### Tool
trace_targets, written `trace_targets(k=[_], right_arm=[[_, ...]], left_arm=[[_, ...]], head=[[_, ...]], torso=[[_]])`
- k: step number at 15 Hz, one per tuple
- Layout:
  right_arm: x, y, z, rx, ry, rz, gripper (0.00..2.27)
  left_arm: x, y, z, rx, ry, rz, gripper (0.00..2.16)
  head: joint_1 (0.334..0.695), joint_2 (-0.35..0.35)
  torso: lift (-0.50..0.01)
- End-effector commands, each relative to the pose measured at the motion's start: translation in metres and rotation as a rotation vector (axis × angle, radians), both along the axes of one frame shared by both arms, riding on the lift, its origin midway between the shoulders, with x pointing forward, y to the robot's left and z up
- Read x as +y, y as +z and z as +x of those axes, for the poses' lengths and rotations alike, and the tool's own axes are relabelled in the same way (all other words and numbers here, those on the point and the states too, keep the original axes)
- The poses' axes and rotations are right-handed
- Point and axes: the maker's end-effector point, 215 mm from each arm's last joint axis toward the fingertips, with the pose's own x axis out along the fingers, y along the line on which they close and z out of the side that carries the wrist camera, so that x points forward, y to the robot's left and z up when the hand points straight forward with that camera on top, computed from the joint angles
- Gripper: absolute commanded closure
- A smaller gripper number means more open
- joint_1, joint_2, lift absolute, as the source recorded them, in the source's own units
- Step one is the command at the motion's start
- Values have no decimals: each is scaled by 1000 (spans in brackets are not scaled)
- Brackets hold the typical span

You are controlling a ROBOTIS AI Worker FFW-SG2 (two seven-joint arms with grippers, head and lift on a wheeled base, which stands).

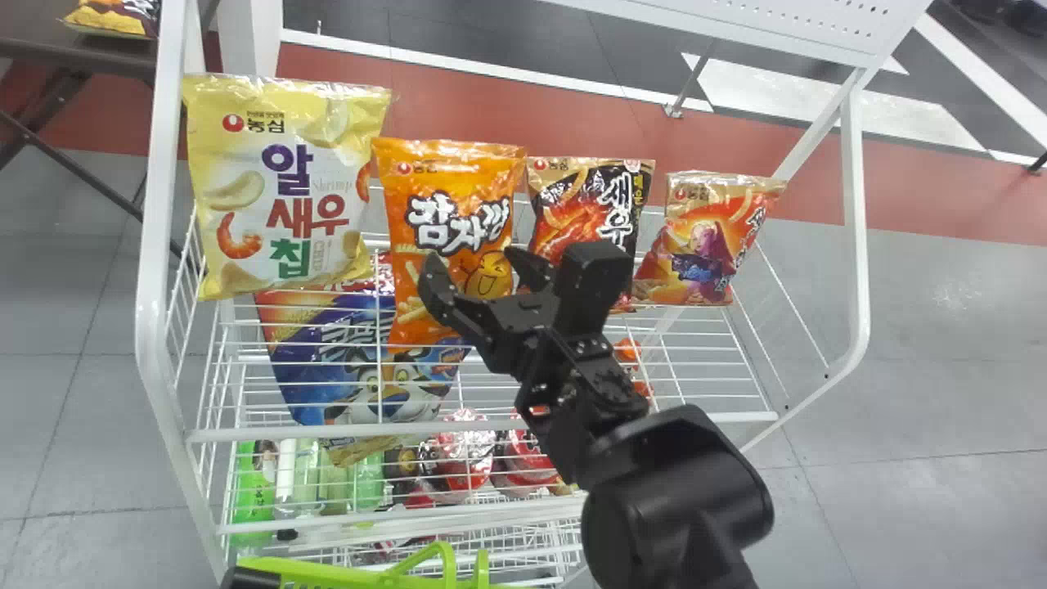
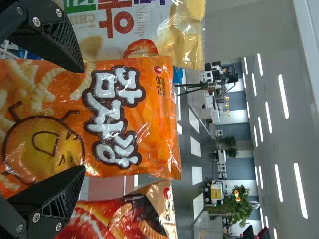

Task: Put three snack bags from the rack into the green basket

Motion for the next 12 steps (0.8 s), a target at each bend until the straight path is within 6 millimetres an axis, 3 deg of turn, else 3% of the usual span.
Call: trace_targets(k=[1, 4, 6, 7, 9, 10, 12], right_arm=[[6, -6, 16, 5, 6, -10, 127], [10, -11, 26, 8, 12, -13, 137], [14, -5, 30, -3, 26, -15, 380], [16, -2, 30, -9, 37, -10, 694], [14, -5, 29, -1, 41, -17, 1673], [13, -6, 27, 2, 42, -20, 1905], [12, 0, 20, -9, 49, -29, 2040]], left_arm=[[1, -2, -1, 8, 1, 2, 1889], [3, -5, -1, 16, 5, 5, 1889], [3, -6, -1, 25, 6, 1, 1889], [2, -6, -1, 25, 7, 0, 1889], [3, -6, 1, 21, 13, 0, 1889], [4, -7, 1, 23, 15, 0, 1889], [4, -7, 1, 24, 18, 1, 1889]], head=[[695, -350], [695, -350], [695, -350], [695, -350], [695, -350], [695, -350], [695, -350]], torso=[[0], [0], [0], [0], [0], [0], [0]])
